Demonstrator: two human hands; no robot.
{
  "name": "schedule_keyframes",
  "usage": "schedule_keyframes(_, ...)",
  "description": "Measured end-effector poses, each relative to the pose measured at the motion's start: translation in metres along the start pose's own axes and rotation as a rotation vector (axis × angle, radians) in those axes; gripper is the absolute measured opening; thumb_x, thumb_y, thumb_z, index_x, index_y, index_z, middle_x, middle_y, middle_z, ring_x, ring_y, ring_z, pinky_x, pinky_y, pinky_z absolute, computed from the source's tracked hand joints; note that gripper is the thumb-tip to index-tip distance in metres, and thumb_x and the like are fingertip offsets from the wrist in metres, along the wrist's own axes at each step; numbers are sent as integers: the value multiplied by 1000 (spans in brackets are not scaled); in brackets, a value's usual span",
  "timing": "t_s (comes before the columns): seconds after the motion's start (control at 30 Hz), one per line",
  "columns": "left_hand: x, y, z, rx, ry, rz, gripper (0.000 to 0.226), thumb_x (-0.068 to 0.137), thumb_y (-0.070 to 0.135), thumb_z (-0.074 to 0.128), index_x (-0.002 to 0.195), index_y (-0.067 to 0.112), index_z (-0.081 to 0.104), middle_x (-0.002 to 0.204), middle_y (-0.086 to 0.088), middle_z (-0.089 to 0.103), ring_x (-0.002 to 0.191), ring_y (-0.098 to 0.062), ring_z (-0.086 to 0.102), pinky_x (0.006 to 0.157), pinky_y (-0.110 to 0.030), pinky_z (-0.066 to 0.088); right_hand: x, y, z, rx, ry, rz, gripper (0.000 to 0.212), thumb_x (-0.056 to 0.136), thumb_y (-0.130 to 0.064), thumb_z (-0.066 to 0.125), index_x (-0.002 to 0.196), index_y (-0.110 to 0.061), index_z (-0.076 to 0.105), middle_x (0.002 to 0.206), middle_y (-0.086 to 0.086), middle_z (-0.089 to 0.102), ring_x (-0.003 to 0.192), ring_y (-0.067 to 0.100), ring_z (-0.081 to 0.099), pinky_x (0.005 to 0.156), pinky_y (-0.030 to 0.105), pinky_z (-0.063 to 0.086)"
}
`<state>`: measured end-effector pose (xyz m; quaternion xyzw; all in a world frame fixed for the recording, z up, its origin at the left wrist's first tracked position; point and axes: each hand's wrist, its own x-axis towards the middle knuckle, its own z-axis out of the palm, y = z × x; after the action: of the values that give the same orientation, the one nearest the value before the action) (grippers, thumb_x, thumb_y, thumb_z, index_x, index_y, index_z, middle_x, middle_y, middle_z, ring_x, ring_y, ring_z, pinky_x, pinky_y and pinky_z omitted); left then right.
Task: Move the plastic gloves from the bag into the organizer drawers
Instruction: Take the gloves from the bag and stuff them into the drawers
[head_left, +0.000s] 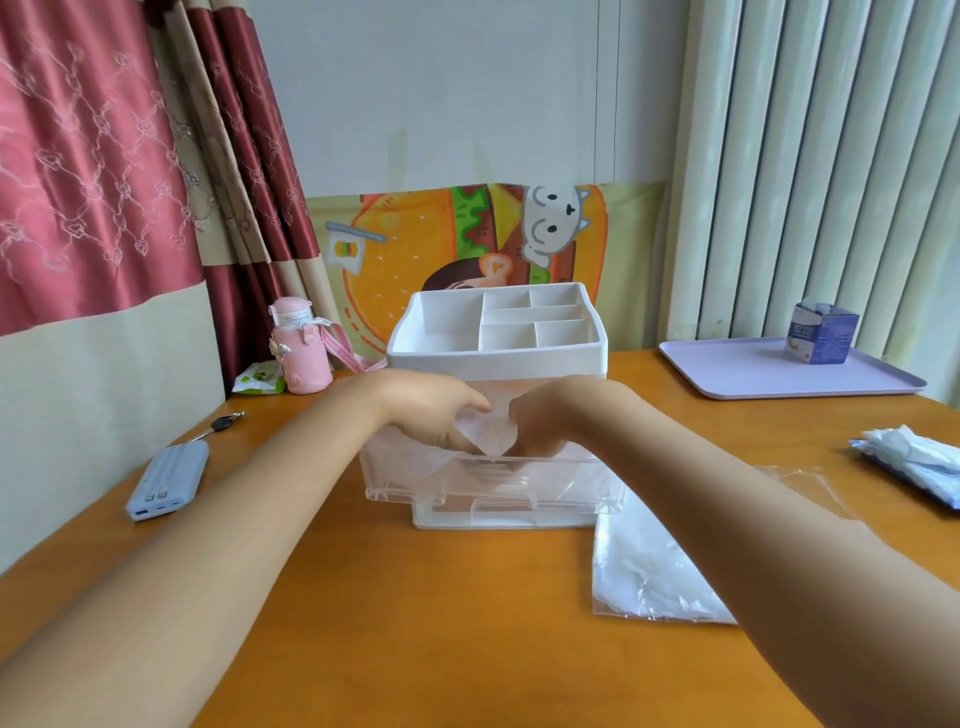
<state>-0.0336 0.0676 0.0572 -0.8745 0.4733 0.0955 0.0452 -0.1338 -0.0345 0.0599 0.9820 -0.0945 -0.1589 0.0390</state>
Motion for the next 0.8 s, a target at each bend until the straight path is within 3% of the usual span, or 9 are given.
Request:
schedule_keyframes(0.2,-20,10,-20,-1,-41,-123,73,84,68,50,143,25,45,146,9,45,132,-15,44,109,-30,34,16,-1,-1,-66,12,35,62,97,-52,41,139,-8,43,136,6,50,123,28,46,102,35,36)
schedule_keyframes(0.37,-10,10,-10,46,-160,-170,63,93,48,54,148,23,36,151,3,39,135,-19,40,110,-34,36,17,-1,-1,-75,2,32,64,94,-56,42,137,-8,46,132,6,51,120,27,47,101,33,35)
schedule_keyframes(0.5,-1,5,-9,48,-160,-155,75,87,31,68,150,26,28,152,2,35,133,-21,42,106,-35,43,16,2,-1,-106,8,18,67,93,-57,44,138,-8,45,124,6,52,118,27,48,101,33,36)
schedule_keyframes(0.57,2,3,-8,57,-157,-151,79,85,25,70,151,28,26,152,2,35,133,-22,42,105,-36,44,14,4,-3,-124,6,15,69,92,-58,47,139,-8,43,130,5,51,115,27,48,97,32,37)
schedule_keyframes(0.7,2,-2,-6,125,-173,-146,84,85,17,69,152,33,21,154,4,31,136,-21,37,107,-35,41,8,8,-7,-111,4,29,74,87,-57,56,142,-9,40,136,6,49,89,23,46,78,27,39)
schedule_keyframes(0.8,-2,-3,-7,158,-180,-145,82,86,10,64,151,35,21,154,5,31,135,-21,38,105,-32,42,4,10,-9,-95,-9,30,82,82,-58,61,145,-9,37,139,6,46,94,23,48,81,27,41)
